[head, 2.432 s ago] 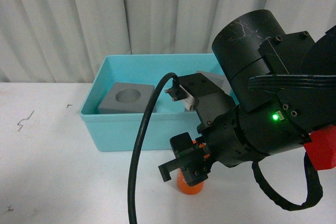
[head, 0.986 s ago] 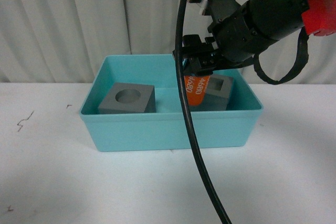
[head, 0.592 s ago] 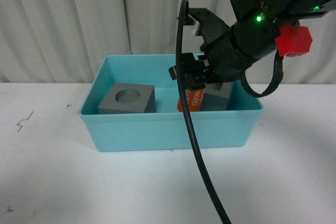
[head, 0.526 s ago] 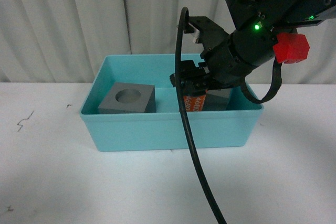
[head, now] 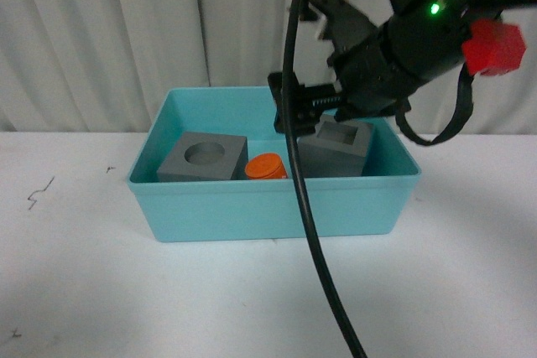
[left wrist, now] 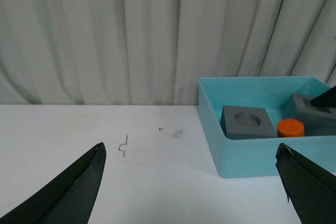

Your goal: Place gray and orange parts in blue box

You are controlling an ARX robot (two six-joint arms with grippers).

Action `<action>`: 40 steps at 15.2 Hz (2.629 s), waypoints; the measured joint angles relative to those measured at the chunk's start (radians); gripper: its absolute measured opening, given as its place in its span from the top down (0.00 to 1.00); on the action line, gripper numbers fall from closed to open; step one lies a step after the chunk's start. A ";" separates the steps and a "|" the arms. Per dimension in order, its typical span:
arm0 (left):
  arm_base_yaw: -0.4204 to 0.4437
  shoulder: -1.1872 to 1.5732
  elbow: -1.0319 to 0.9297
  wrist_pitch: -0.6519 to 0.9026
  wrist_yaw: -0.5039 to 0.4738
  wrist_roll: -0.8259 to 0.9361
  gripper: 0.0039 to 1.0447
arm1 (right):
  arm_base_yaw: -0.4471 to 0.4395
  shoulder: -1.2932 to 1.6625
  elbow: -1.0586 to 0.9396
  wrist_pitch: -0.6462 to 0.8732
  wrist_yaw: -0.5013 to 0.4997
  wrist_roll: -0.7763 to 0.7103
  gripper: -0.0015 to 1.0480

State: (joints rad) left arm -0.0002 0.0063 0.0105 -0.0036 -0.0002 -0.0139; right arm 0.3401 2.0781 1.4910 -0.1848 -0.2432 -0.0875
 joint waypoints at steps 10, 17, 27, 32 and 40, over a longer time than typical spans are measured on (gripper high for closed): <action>0.000 0.000 0.000 0.000 0.001 0.000 0.06 | -0.019 -1.007 -0.975 0.758 0.575 0.070 0.63; 0.000 0.000 0.000 0.000 0.000 0.000 0.06 | -0.191 -1.318 -1.307 0.764 0.399 0.075 0.98; 0.000 0.000 0.000 0.000 0.000 0.000 0.06 | -0.340 -1.574 -1.434 0.626 0.246 0.077 0.98; 0.000 0.000 0.000 0.000 0.000 0.000 0.06 | -0.340 -1.658 -1.475 0.616 0.245 0.077 0.98; 0.000 0.000 0.000 0.000 0.000 0.000 0.06 | -0.340 -1.912 -1.479 0.351 0.245 0.077 0.98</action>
State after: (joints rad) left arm -0.0002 0.0063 0.0105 -0.0032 -0.0002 -0.0139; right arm -0.0002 0.1658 0.0116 0.1665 0.0021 -0.0109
